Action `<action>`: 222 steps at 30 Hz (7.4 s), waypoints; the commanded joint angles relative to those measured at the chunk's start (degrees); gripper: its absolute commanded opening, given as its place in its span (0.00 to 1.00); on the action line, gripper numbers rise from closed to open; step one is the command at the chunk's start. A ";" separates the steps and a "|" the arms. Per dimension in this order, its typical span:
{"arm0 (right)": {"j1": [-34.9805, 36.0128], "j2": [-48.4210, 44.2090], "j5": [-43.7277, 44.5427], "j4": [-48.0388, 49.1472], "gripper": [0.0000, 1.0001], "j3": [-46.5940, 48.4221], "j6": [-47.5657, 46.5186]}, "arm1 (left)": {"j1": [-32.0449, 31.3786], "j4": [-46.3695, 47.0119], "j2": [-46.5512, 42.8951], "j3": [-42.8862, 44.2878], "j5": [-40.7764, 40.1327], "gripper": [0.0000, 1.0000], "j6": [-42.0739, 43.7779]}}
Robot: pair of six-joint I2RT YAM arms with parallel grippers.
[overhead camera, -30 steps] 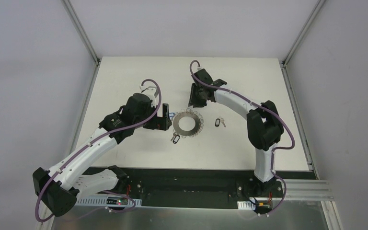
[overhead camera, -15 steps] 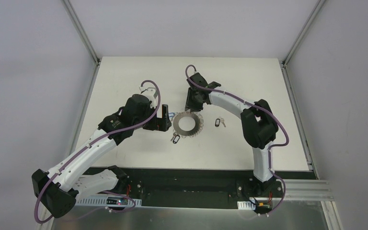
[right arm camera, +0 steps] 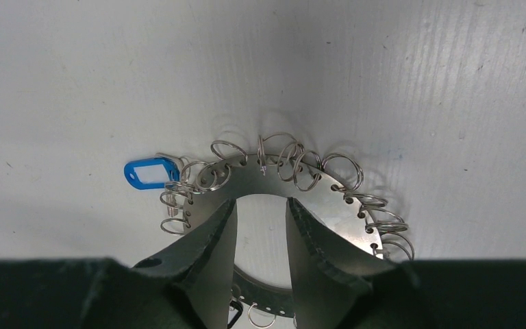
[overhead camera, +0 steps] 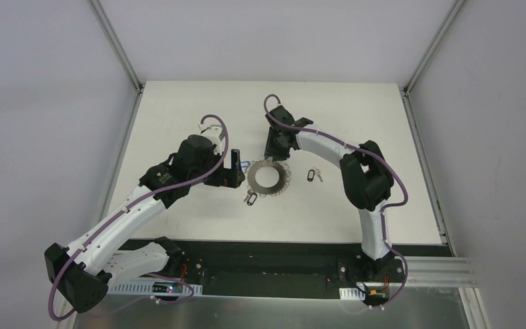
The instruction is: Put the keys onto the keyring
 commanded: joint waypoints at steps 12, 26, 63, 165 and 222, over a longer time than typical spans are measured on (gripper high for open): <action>0.38 2.44 3.43 -0.57 0.35 2.89 1.47 | -0.27 1.50 -0.33 -0.45 1.58 1.00 -0.69; 0.42 -1.73 5.07 -0.76 0.35 1.55 2.35 | -0.27 1.53 -0.62 -0.56 1.68 1.00 -0.72; 0.14 4.49 4.92 -6.13 0.32 9.01 9.99 | -0.36 1.79 -2.09 -1.33 2.55 1.00 -1.13; 6.74 -30.69 -22.82 -35.03 0.00 18.82 3.93 | -4.14 25.27 -2.60 3.88 32.42 0.83 27.53; 8.02 -36.30 -24.26 -24.64 0.45 11.60 10.35 | -4.14 24.92 -8.45 4.01 36.46 0.00 26.73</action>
